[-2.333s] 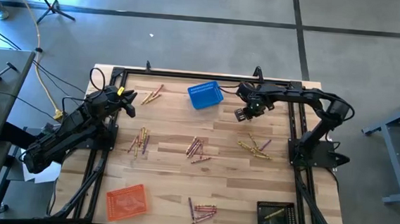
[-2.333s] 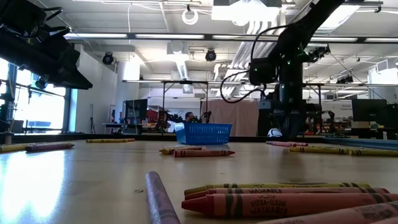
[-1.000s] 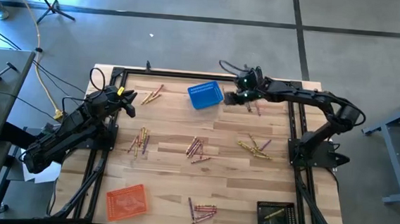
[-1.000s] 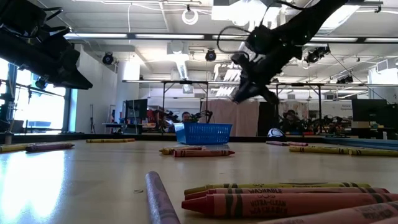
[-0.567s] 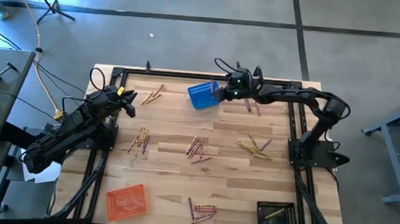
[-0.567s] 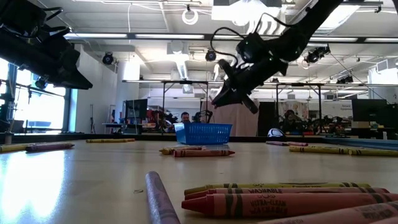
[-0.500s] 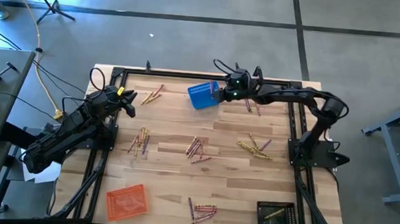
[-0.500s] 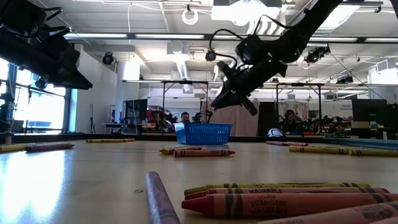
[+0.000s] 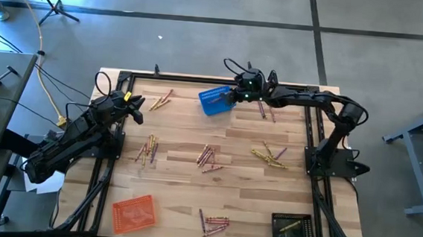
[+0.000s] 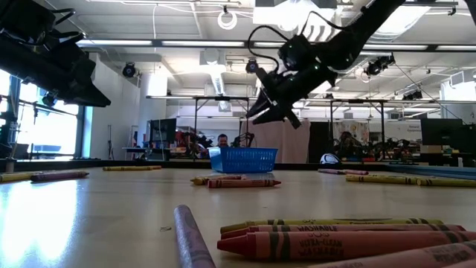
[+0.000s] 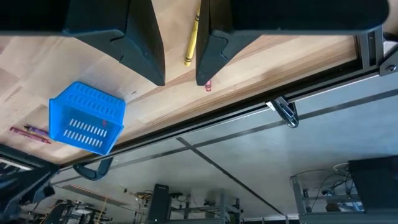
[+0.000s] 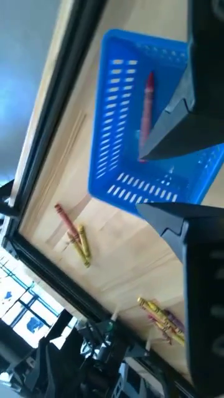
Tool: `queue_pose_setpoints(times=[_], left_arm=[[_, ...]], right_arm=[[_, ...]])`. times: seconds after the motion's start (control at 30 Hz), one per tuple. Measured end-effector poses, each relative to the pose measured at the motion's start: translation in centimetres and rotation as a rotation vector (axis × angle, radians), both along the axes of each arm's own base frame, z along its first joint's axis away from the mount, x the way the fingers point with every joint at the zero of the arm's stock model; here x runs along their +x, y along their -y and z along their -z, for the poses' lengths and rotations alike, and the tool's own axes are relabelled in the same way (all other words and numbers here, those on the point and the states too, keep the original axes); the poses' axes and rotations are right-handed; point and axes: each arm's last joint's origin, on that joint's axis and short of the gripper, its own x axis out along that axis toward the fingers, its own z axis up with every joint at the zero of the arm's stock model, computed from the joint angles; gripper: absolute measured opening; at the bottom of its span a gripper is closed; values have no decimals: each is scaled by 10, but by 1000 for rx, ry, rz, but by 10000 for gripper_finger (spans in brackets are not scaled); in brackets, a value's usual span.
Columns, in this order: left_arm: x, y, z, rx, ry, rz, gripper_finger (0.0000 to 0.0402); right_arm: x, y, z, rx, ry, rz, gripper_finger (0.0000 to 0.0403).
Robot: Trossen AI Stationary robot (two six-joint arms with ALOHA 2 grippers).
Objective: Sort crayons
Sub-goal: Put the red crayon into the blue bin
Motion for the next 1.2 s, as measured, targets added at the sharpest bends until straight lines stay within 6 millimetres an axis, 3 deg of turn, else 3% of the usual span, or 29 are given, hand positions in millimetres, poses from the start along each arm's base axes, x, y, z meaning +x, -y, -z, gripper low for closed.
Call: queue_pose_setpoints(times=[0.1, 0.2, 0.4, 0.57, 0.93, 1.2], left_arm=[[0, 0, 0, 0, 0, 0, 76], [0, 0, 0, 0, 0, 0, 76], [0, 0, 0, 0, 0, 0, 76], [0, 0, 0, 0, 0, 0, 76], [0, 0, 0, 0, 0, 0, 76], [0, 0, 0, 0, 0, 0, 76]], right_arm=[[-2, 4, -14, 1, -102, 6, 113], [-12, 7, -26, -39, -345, 55, 112], [-47, 7, -50, 14, -822, 140, 112], [-81, 10, -50, 126, -1063, 222, 112], [-119, 9, 13, 435, -1081, 208, 112], [-114, 8, 19, 431, -1014, 170, 112]])
